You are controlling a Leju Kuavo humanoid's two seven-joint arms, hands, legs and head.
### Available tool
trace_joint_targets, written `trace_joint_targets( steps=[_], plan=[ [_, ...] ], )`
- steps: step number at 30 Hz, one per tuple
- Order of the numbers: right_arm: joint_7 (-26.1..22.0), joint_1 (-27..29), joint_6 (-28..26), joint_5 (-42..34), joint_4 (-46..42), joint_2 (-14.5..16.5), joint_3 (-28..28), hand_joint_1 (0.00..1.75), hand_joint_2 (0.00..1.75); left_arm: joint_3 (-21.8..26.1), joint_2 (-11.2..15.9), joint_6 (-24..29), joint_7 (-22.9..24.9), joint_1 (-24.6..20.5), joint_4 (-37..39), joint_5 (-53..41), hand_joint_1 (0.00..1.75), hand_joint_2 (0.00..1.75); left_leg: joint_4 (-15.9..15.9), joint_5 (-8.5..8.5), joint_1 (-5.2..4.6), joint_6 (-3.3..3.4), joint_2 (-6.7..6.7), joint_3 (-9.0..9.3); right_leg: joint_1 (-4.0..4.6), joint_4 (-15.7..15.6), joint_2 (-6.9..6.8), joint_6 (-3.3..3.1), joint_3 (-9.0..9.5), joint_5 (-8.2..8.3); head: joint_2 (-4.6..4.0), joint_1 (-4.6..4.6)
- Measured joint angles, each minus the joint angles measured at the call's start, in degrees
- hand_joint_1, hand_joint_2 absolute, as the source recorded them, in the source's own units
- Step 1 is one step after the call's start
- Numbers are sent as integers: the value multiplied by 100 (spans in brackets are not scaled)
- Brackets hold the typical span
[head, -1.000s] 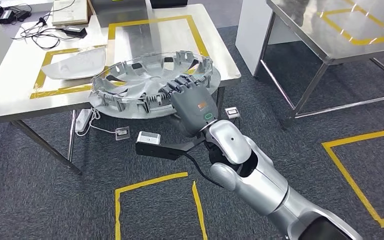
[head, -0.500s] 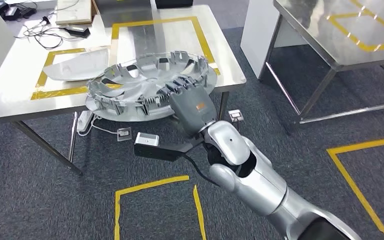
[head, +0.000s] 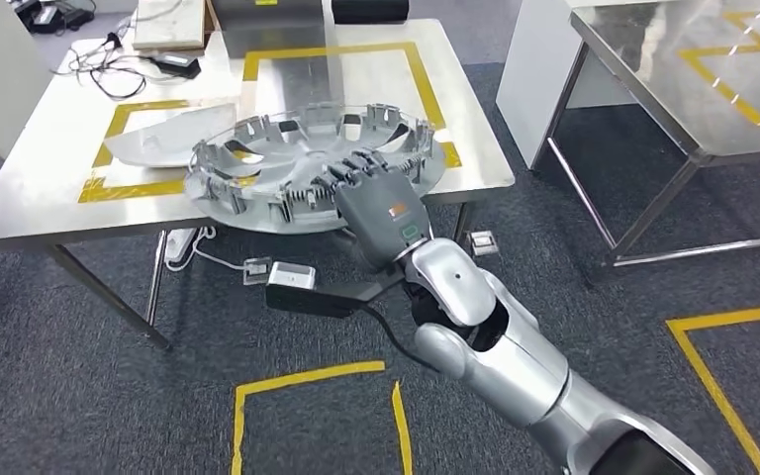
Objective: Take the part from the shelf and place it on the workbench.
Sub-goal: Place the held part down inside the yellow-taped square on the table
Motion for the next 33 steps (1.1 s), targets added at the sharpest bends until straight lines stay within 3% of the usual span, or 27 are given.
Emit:
trace_joint_targets(
  steps=[2, 4, 7, 9, 10, 12, 13, 14, 17, 19, 22, 24, 25, 27, 29, 31, 33],
  plan=[
    [0, -1, 2, 0, -7, 3, -5, 175, 175, 0, 2, 0, 3, -1, -3, 0, 0, 175, 25, -11, -3, -63, 12, 28, -16, -61, 7, -57, 84, 7, 0, 5],
    [0, 2, 8, -8, -11, 9, -7, 175, 175, 0, 3, 0, 6, -3, -3, 0, 0, 175, 342, -42, 2, -113, 63, -108, -44, -97, 4, -122, 210, -41, 0, -8],
    [2, 10, 16, -15, -11, 12, -4, 175, 175, 0, 2, 0, 5, -6, -1, 1, 0, 175, 1315, -346, 16, -180, 119, -749, -50, -107, -14, -172, 350, -162, 0, -20],
    [4, 18, 17, -15, -11, 12, -3, 175, 175, 0, 5, 0, 7, 19, -1, 2, 0, 175, 1522, -415, 21, -196, 131, -1012, -54, -103, -9, -165, 467, -262, 0, -21],
    [5, 23, 17, -16, -11, 12, -3, 175, 175, 0, 9, 0, 6, 29, -2, 2, 0, 175, 1344, -272, 25, -196, 138, -1004, -60, -100, -6, -154, 546, -321, 0, -23],
    [4, 34, 19, -21, -9, 11, -3, 175, 175, 0, 17, 0, 5, 35, 0, 2, 0, 175, 620, 267, 30, -186, 169, -819, -65, -87, -7, -109, 692, -450, 0, -25],
    [1, 36, 19, -23, -7, 11, -3, 175, 175, 0, 20, 0, 4, 30, 3, 2, 0, 175, 301, 443, 24, -159, 186, -736, -59, -80, -7, -78, 737, -506, 0, -32],
    [-1, 36, 19, -24, -5, 11, -4, 175, 175, 0, 20, 0, 4, 24, 7, 2, 0, 175, 109, 552, 13, -121, 195, -685, -50, -81, -9, -40, 756, -553, 0, -38],
    [1, 33, 19, -23, -3, 12, -14, 175, 175, 0, 11, -3, 4, 18, 11, 0, 0, 175, 27, 513, 3, 26, 167, -610, -37, -55, -9, 63, 790, -609, 0, -42],
    [5, 34, 19, -29, -3, 12, -23, 175, 175, 0, 9, -4, 6, 21, 13, 0, 0, 175, 15, 456, 11, 106, 146, -522, -48, 227, -7, 105, 674, -652, 0, -34],
    [20, 40, 26, -38, 4, 10, -31, 175, 175, 0, 14, -4, 8, 0, 8, -5, 0, 175, 10, 348, -2, 173, 118, -418, -51, 1235, -4, 146, 5, -981, 0, -26],
    [31, 43, 36, -44, 17, 10, -37, 175, 175, 0, 14, -5, 10, 2, 6, -13, 0, 175, 12, 255, -24, 181, 98, -316, -43, 1562, -3, 134, -353, -1089, 0, -26],
    [34, 43, 44, -49, 28, 10, -42, 175, 175, 0, 13, -5, 12, 7, 7, -15, 0, 175, 12, 199, -35, 179, 89, -243, -35, 1446, -3, 113, -396, -966, 0, -26],
    [45, 41, 67, -60, 57, 10, -55, 175, 175, 0, 5, -5, 15, 14, 7, -17, 0, 175, 10, 83, -49, 165, 73, -96, 0, 742, -1, 24, -253, -373, 0, -26],
    [53, 22, 93, -79, 104, 11, -70, 175, 175, 0, -6, -5, 17, 4, 11, -19, 0, 175, 14, -16, -63, 119, 54, -10, 57, 129, -4, -59, -108, 16, 0, -32],
    [53, -12, 121, -101, 162, 18, -87, 175, 175, 0, -10, -7, 21, -9, 15, -20, 0, 175, 22, -54, -73, 49, 45, 43, 84, -36, -7, -103, -62, 45, 0, -27],
    [52, -37, 145, -124, 214, 38, -106, 175, 175, 0, -5, -9, 23, -10, 12, -26, 0, 175, 106, -46, -78, -5, 57, 56, 54, -94, -1, -152, 50, 67, 0, -19]
  ],
)
